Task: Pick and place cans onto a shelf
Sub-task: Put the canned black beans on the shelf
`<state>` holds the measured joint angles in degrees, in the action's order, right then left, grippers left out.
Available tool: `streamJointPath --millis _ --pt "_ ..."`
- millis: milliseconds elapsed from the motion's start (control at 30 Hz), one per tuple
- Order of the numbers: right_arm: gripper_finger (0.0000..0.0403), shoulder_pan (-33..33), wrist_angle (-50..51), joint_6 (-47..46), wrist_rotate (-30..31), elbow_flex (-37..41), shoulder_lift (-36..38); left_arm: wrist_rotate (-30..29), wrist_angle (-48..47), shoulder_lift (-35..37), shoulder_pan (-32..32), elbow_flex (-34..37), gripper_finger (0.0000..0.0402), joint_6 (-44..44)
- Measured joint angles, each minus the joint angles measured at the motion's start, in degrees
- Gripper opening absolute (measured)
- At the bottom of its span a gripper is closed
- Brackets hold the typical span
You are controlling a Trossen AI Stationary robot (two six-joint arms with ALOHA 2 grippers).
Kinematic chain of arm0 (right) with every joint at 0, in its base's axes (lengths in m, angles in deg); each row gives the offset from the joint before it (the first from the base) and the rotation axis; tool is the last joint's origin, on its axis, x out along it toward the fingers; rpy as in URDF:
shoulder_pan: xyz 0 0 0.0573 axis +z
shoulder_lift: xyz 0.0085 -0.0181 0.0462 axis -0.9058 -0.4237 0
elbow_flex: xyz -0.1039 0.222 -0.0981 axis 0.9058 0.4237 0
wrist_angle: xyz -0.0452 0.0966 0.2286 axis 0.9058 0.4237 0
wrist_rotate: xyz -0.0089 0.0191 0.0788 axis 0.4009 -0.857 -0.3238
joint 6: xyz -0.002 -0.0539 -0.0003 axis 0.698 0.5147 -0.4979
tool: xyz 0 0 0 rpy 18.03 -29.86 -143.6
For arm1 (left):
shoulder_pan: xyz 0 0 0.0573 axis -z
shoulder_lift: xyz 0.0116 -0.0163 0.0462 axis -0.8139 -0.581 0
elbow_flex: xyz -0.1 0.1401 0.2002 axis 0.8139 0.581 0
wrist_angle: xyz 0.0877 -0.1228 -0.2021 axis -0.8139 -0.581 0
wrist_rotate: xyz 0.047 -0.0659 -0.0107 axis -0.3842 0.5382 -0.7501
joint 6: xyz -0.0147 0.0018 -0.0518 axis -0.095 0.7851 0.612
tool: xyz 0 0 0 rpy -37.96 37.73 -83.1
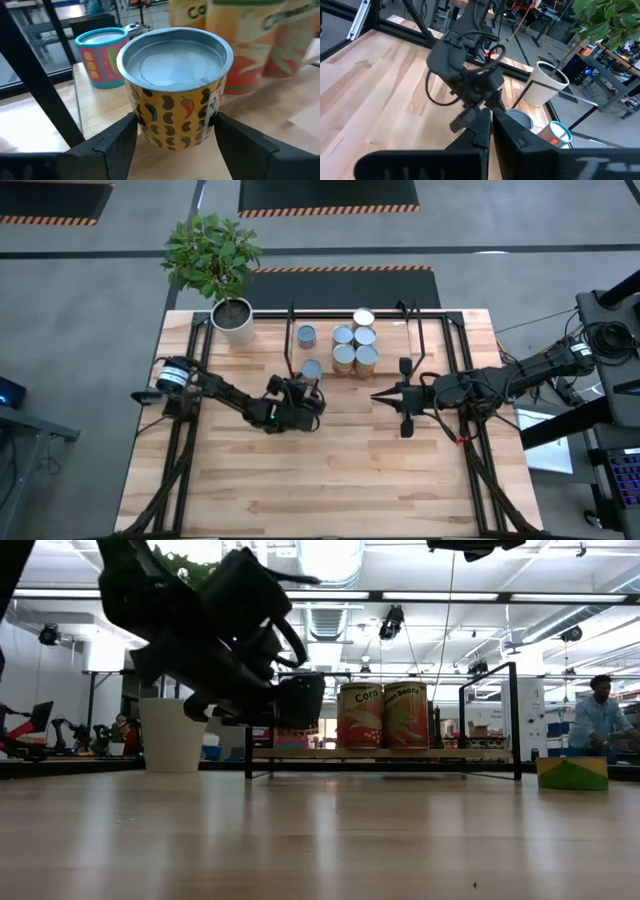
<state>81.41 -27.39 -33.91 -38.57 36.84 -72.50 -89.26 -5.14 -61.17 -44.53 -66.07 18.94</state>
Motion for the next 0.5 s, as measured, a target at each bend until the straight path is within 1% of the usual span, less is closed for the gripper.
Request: streamJointPath --millis 333,500 --pt "0.0009 0.0 0.43 -0.03 -0.07 0.0 0.0 0.17 0.01 -0.05 -2.92 0.02 0.0238 0.18" --pt "0.0009 0.0 0.43 -0.03 -0.07 0.0 0.0 0.19 -0.01 -0.05 -4.0 0.02 0.0247 0.2"
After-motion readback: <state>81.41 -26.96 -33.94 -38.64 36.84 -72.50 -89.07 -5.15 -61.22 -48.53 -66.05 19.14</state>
